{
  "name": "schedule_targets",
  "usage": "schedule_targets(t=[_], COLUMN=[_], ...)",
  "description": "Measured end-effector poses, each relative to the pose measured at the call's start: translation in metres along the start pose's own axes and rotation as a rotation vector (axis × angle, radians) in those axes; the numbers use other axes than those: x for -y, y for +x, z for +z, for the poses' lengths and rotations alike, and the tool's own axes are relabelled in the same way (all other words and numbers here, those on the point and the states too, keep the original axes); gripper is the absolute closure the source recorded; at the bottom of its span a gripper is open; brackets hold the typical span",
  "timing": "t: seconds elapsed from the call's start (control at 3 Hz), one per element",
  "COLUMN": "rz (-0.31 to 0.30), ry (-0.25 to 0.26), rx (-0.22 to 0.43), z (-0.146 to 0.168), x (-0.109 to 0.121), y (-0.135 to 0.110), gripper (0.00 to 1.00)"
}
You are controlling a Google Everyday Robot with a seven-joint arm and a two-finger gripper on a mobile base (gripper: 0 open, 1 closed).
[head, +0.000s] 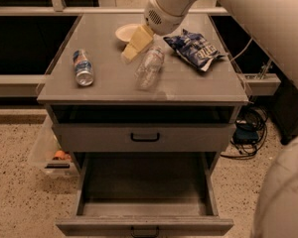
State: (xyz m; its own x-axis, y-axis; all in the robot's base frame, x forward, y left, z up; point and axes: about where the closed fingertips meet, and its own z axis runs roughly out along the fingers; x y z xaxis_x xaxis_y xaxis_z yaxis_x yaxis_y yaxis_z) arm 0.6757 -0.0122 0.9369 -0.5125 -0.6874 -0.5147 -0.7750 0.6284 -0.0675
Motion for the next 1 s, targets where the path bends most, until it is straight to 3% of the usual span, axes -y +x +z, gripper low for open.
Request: schedule_targets(t=[0.33,0.67,1.0], rz=[0.047,0.118,0.134], ry=[0.119,0.147,0.154], rx=[-0.076,-0.095,-0.13], z=[0.014,0.02,0.029], x=[-0.018,-0.017,-0.019], y=[0.002,0.007,0.008], gripper=[0.0,0.0,0.0])
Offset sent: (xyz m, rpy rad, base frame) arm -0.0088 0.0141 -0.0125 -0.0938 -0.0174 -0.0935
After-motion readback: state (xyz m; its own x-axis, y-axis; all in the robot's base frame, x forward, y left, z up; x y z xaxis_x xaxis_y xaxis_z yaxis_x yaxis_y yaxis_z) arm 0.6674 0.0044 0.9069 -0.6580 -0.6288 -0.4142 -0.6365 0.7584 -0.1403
